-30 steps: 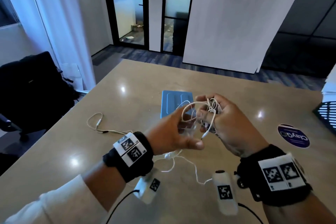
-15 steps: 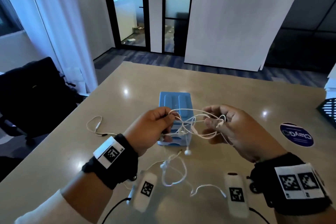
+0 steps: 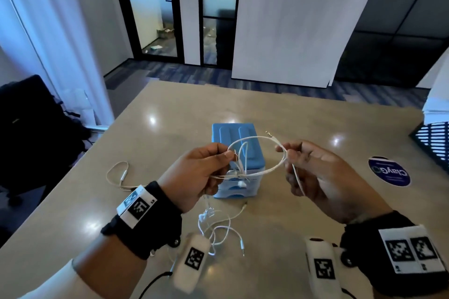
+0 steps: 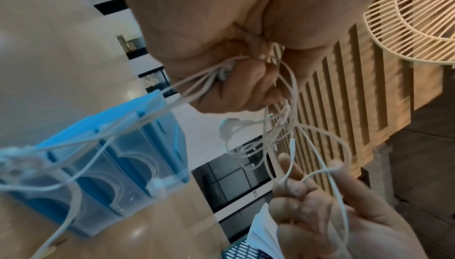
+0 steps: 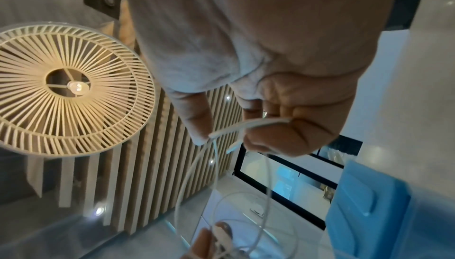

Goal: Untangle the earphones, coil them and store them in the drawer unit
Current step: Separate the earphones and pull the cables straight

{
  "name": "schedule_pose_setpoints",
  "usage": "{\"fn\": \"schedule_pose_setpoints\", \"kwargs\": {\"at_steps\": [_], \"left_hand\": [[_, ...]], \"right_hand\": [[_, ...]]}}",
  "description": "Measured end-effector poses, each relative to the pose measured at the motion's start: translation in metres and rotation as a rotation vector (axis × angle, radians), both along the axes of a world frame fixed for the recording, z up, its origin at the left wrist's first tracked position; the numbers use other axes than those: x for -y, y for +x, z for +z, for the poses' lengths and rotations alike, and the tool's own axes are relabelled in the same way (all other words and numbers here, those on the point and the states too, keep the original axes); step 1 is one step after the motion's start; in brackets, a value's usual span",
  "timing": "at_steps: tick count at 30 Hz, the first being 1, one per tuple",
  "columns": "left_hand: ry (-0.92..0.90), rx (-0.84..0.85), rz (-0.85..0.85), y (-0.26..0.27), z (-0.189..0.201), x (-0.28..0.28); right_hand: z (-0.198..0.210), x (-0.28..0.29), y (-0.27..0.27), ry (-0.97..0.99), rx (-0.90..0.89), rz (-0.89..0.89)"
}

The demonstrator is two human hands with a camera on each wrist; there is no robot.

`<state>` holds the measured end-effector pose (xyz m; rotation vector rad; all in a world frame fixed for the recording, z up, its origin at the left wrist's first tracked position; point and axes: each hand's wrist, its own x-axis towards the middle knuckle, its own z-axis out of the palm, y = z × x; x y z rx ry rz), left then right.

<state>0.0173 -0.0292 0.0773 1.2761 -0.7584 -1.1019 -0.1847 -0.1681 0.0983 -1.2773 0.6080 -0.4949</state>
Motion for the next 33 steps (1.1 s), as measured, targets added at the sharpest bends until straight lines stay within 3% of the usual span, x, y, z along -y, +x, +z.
{"fn": "schedule_pose_setpoints", "kwargs": {"at_steps": [5,17,29,30,33], "left_hand": [[0.001,-0.017,0.034,0.000,0.015,0.005],[-0.071,-0.002,-0.038,-0.001,0.041,-0.002],[-0.057,0.027,-0.224,0.000,0.041,0.007],[-0.061,0.032,-0.251,-0.001,0.041,0.008],[-0.077,0.014,-0.318,-0.008,0.042,0.015]], "right_hand": [[-0.004,0.011,-0.015,-0.226,-0.139,-0.074],[-0.027,0.031,-0.040,-0.389,-0.223,-0.279],[-0.056,0.049,-0.046,-0.697,-0.757,-0.212],[-0.056,0.049,-0.044,-0.715,-0.736,-0.188],[-0.049,0.041,-0.030,-0.688,-0.356,-0.058]]}}
